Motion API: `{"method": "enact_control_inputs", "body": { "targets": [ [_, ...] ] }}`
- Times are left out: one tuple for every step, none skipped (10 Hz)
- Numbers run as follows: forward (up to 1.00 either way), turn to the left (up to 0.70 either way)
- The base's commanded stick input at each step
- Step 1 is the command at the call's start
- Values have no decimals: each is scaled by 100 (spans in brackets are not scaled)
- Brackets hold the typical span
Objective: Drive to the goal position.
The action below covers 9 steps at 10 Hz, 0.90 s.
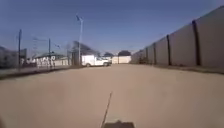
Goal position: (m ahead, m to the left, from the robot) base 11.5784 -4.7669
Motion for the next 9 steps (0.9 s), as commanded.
{"method": "enact_control_inputs", "body": {
  "targets": [
    [100,0],
    [100,0],
    [100,0],
    [100,0],
    [100,0],
    [100,0],
    [100,0],
    [100,0],
    [100,0]
  ]
}}
